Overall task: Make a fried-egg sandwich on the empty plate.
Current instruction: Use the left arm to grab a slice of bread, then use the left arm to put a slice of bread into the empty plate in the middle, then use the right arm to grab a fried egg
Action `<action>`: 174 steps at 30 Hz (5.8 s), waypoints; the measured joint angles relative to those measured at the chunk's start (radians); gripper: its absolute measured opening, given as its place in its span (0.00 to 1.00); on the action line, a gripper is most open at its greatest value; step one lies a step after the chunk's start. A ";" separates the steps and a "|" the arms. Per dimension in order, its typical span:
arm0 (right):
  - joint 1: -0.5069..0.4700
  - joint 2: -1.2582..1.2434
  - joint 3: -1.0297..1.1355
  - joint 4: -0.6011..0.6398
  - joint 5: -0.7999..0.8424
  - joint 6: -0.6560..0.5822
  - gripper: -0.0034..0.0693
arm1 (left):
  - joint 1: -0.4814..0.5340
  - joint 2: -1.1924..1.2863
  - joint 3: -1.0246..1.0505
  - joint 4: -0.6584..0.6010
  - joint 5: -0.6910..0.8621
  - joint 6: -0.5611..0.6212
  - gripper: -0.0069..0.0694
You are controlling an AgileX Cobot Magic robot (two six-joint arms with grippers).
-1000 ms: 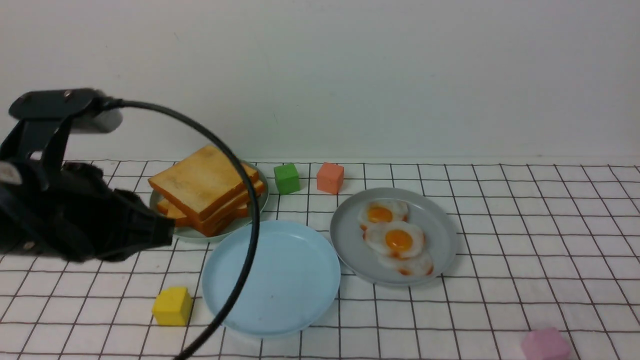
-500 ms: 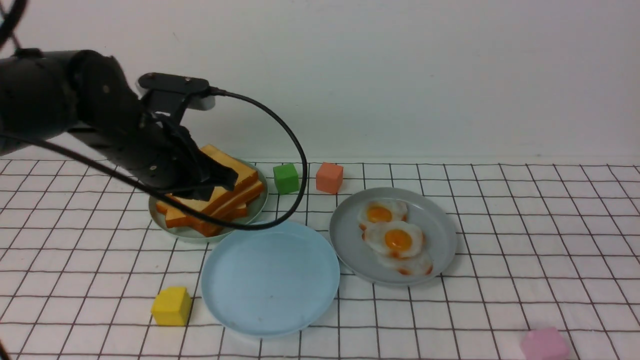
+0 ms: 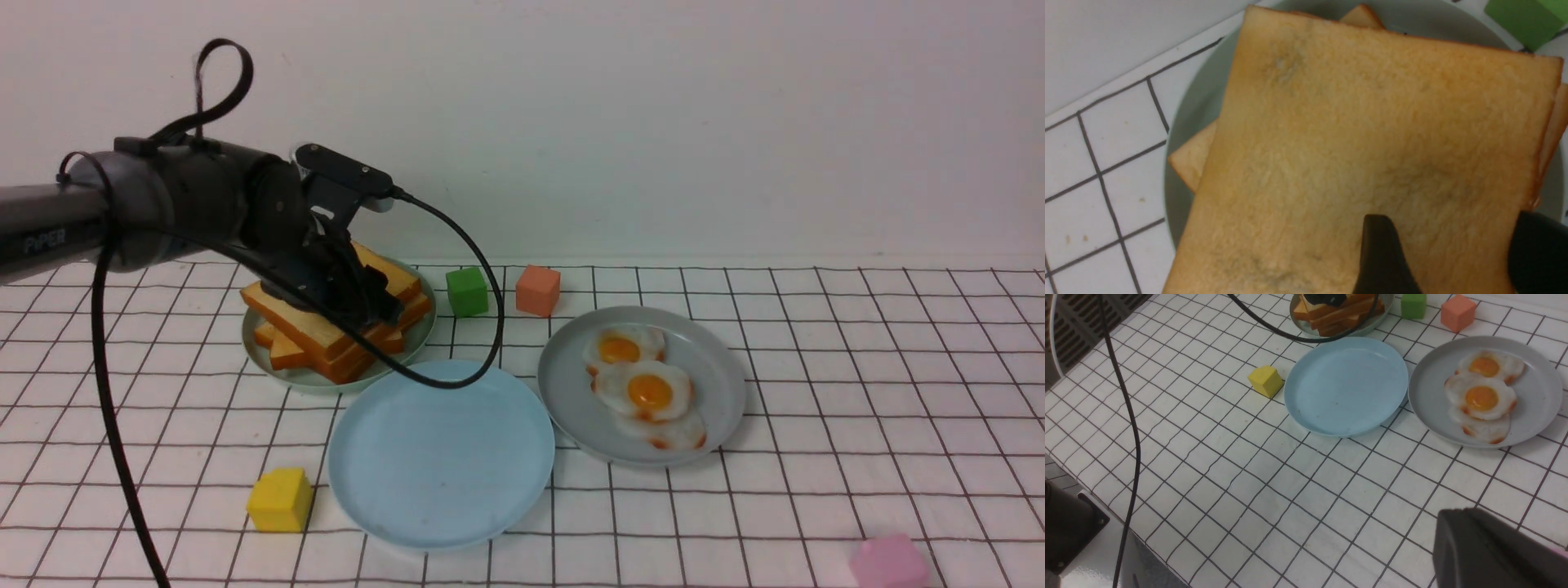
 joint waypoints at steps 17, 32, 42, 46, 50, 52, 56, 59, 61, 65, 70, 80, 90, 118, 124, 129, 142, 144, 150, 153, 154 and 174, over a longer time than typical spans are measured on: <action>0.000 0.000 -0.001 0.000 0.005 0.000 0.09 | -0.006 -0.031 -0.007 0.005 0.028 0.000 0.53; 0.000 0.000 -0.001 0.000 0.007 -0.023 0.10 | -0.016 -0.002 -0.004 0.059 0.010 0.000 0.61; 0.000 0.000 -0.001 0.000 0.008 -0.023 0.11 | -0.019 0.019 -0.009 0.071 0.017 0.000 0.42; 0.000 0.000 -0.001 0.000 0.015 -0.023 0.11 | -0.024 0.003 -0.009 0.057 0.031 0.003 0.14; 0.000 0.000 -0.001 -0.001 0.016 -0.023 0.11 | -0.034 -0.045 -0.003 0.060 0.078 0.003 0.10; 0.000 0.000 -0.001 -0.001 0.016 -0.023 0.11 | -0.052 -0.086 -0.002 0.061 0.113 -0.002 0.10; 0.000 0.000 -0.001 0.000 0.018 -0.023 0.11 | -0.136 -0.201 0.020 0.063 0.182 -0.064 0.10; 0.000 0.000 -0.001 0.000 0.029 -0.023 0.11 | -0.227 -0.270 0.078 0.077 0.202 -0.121 0.10; 0.000 0.000 -0.001 0.000 0.041 -0.023 0.12 | -0.286 -0.289 0.125 0.094 0.206 -0.151 0.10; 0.000 0.000 -0.001 0.000 0.042 -0.023 0.12 | -0.364 -0.267 0.179 0.138 0.210 -0.195 0.10; 0.000 0.000 -0.001 0.000 0.043 -0.023 0.13 | -0.376 -0.206 0.188 0.169 0.205 -0.207 0.10; 0.000 0.000 -0.001 0.000 0.044 -0.023 0.14 | -0.376 -0.164 0.188 0.094 0.174 -0.210 0.31; 0.000 0.000 -0.001 0.000 0.044 -0.017 0.15 | -0.376 -0.179 0.188 0.056 0.187 -0.210 0.53; -0.002 1.257 -0.425 -0.003 -0.296 0.092 0.46 | -0.376 -1.568 0.861 -0.212 -0.074 -0.190 0.07; -0.040 1.385 -0.555 -0.001 -0.273 0.149 0.48 | -0.376 -1.575 0.868 -0.212 -0.084 -0.190 0.07; -0.049 1.422 -0.585 0.041 -0.272 0.155 0.48 | -0.376 -1.575 0.868 -0.213 -0.086 -0.190 0.07; -0.049 1.492 -0.588 0.107 -0.308 0.155 0.49 | -0.376 -1.575 0.868 -0.235 -0.091 -0.190 0.07; -0.049 1.497 -0.588 0.110 -0.311 0.155 0.49 | -0.376 -1.575 0.868 -0.249 -0.091 -0.190 0.07; -0.049 1.513 -0.588 0.135 -0.315 0.155 0.50 | -0.376 -1.575 0.868 -0.258 -0.091 -0.190 0.07; -0.049 1.513 -0.589 0.135 -0.315 0.155 0.50 | -0.376 -1.575 0.868 -0.259 -0.091 -0.190 0.07; -0.049 1.513 -0.589 0.135 -0.315 0.155 0.50 | -0.376 -1.575 0.868 -0.259 -0.090 -0.190 0.07; -0.049 1.518 -0.589 0.144 -0.325 0.156 0.33 | -0.376 -1.575 0.868 -0.263 -0.072 -0.190 0.07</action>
